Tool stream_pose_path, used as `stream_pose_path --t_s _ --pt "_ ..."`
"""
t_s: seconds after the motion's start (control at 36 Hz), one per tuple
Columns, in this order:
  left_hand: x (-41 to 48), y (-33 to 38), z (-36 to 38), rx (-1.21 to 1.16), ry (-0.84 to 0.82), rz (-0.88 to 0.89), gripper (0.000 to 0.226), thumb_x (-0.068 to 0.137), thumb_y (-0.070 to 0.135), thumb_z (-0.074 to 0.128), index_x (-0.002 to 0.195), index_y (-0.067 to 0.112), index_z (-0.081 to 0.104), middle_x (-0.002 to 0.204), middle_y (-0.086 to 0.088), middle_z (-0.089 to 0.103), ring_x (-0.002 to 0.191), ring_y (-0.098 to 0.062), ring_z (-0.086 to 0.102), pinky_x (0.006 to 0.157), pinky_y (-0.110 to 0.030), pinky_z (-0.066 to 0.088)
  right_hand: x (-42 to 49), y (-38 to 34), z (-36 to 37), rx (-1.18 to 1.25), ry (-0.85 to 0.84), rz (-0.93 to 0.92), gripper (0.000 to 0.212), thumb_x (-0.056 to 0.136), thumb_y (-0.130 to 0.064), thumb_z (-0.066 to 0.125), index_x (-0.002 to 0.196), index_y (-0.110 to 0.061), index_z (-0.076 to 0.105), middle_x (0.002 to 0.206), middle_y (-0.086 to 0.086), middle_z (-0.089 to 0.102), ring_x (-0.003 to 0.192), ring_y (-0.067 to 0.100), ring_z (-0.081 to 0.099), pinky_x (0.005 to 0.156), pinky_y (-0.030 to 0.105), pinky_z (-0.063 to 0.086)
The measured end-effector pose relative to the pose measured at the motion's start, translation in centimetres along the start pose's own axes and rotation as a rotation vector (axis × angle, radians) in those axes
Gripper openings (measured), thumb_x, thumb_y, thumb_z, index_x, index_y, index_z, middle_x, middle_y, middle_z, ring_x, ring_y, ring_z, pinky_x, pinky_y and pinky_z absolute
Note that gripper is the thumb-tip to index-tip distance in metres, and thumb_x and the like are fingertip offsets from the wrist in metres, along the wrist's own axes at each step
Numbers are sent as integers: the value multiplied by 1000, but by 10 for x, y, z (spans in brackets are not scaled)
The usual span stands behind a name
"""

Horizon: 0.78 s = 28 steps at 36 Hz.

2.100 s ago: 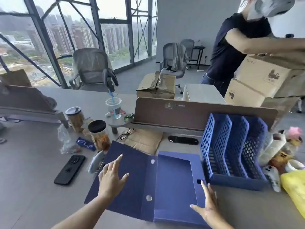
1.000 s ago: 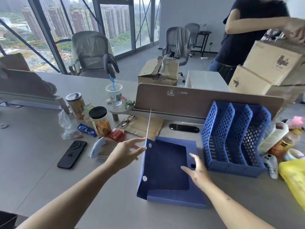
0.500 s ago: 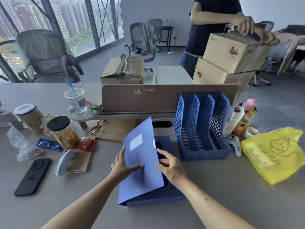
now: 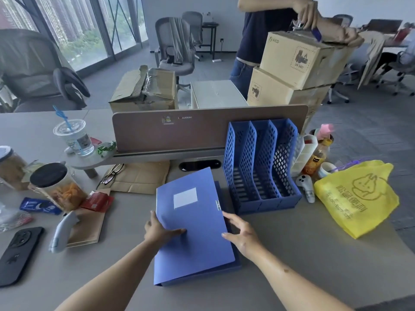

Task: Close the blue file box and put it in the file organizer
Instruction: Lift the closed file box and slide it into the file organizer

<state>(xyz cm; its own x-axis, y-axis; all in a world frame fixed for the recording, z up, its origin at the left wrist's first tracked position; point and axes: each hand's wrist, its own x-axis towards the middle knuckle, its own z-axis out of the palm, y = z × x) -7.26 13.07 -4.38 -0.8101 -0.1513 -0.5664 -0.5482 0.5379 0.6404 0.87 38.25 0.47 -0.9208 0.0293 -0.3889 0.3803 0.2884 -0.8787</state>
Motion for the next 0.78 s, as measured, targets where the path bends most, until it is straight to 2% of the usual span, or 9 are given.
stream_pose_path --t_s 0.06,0.14,0.25,0.33,0.39,0.44,0.58,0.69,0.78 --pt "3 3 4 59 2 -32 149 38 55 90 153 21 3 152 -16 30 136 -42 36 106 -54 40 4 6 -2 0 -26 25 60 85 -7 64 136 -35 49 142 -13 47 135 9 38 98 15 35" --pt "5 7 12 183 -12 -45 144 44 64 85 153 16 2 147 -15 40 133 -42 39 108 -50 38 8 15 -6 44 -42 92 62 87 -2 62 139 -31 46 140 -11 44 123 4 39 78 1 42" --pt "2 13 22 247 21 -51 136 58 61 83 154 13 -1 148 -13 32 135 -40 30 111 -45 34 12 33 -5 123 -55 158 64 87 -2 61 139 -35 44 147 -8 41 118 4 38 98 18 32" --pt "1 16 29 268 31 -49 135 58 62 81 154 10 1 146 -13 31 134 -39 29 111 -45 32 12 39 -3 214 -61 181 68 89 11 53 146 -21 36 140 -6 43 114 3 38 73 6 48" --pt "1 17 34 300 44 -49 137 57 64 80 153 9 1 145 -13 31 133 -40 29 111 -45 32 10 38 -5 242 -64 179 68 89 14 50 148 -16 34 145 0 42 115 4 38 80 10 46" --pt "2 18 39 343 62 -48 138 57 66 79 153 7 0 145 -14 31 131 -39 30 111 -45 32 10 40 -8 262 -73 183 68 89 13 50 148 -16 33 153 5 35 126 8 37 93 21 34" --pt "-2 22 47 438 97 -36 139 60 68 76 153 3 -4 144 -13 31 127 -36 34 107 -41 33 16 55 -9 261 -89 249 77 81 6 61 148 -21 33 159 8 23 148 18 18 94 32 27" --pt "-2 21 52 428 115 -57 139 58 68 77 153 11 -8 144 -8 28 128 -33 31 100 -47 40 20 62 -9 190 -79 294 69 89 4 55 148 -25 33 159 10 26 146 21 26 94 33 30" --pt "-3 15 54 453 125 -29 126 60 73 72 151 36 -7 140 -5 29 126 -31 30 93 -48 42 22 56 -8 135 -74 288 70 91 1 54 150 -27 27 158 11 27 145 22 28 93 32 34"
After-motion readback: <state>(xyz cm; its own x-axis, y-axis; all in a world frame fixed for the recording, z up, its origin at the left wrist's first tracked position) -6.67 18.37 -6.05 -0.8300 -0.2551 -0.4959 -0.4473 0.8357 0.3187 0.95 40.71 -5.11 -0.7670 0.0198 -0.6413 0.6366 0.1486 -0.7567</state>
